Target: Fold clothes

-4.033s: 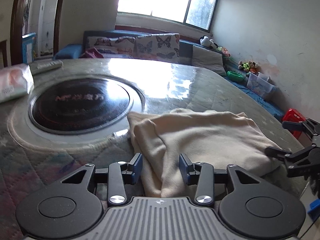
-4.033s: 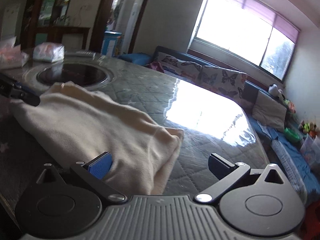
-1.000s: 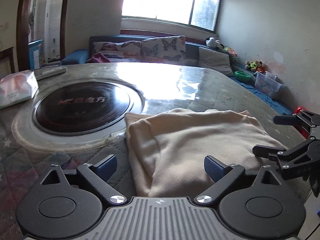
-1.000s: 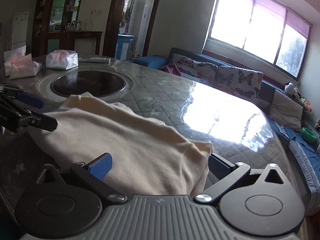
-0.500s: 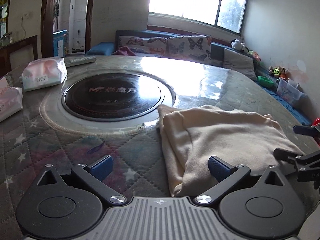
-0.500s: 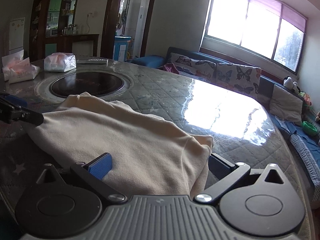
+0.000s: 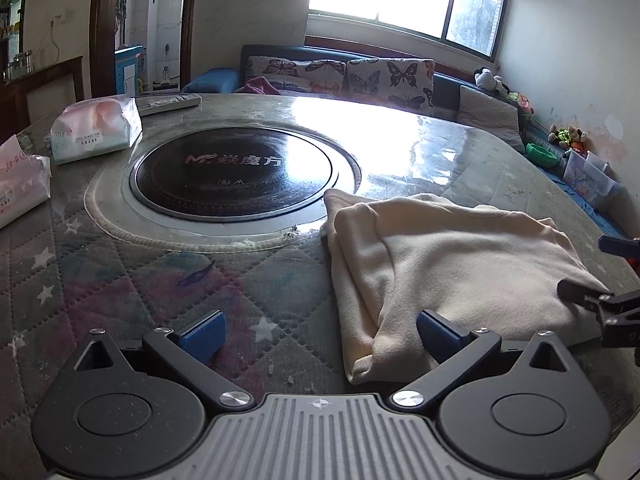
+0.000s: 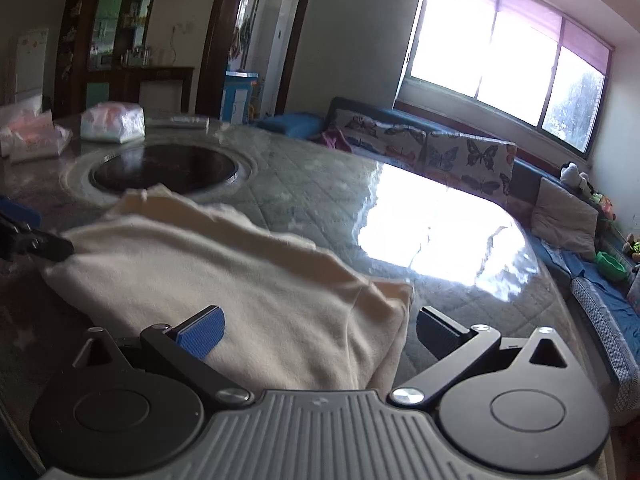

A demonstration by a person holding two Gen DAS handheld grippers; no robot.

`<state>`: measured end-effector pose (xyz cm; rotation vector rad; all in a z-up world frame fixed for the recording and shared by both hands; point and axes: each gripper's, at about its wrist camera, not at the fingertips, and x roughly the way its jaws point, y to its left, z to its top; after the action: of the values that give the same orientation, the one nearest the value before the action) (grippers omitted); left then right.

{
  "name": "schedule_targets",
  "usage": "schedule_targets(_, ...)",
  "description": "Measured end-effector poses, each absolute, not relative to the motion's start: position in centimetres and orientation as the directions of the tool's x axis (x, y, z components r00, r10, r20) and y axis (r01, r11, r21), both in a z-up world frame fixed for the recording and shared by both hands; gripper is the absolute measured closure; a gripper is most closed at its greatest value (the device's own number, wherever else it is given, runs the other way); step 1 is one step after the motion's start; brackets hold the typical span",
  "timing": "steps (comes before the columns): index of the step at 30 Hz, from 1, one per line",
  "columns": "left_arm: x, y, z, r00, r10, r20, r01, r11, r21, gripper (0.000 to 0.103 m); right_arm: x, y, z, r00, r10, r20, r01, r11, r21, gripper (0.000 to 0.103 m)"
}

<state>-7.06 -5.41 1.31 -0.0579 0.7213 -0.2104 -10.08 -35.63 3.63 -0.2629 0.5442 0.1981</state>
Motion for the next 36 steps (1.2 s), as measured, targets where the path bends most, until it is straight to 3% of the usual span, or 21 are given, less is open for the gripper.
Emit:
schedule_targets(8,-7.0,-5.3,1.5,0.723,-0.208,-0.659,0.161,0.978,-0.133,0.0,-10.5,-36.1,4.0,0.846,0.123,-0.519,-0.246,0.953,-0.175,0.0)
schedule_targets(16,-7.1,-5.4,2.1,0.736,-0.197,-0.648,0.169,0.98,-0.105,0.0,-9.5,-35.8,3.7,0.82,0.12,-0.56,-0.262,0.948,-0.18,0.0)
schedule_targets(36,-6.1,-4.9,2.3,0.748,-0.186,-0.637,0.173,0.981,-0.083,0.0,-2.5,-34.3,4.2,0.799,0.12,-0.589,-0.282,0.94,-0.191,0.0)
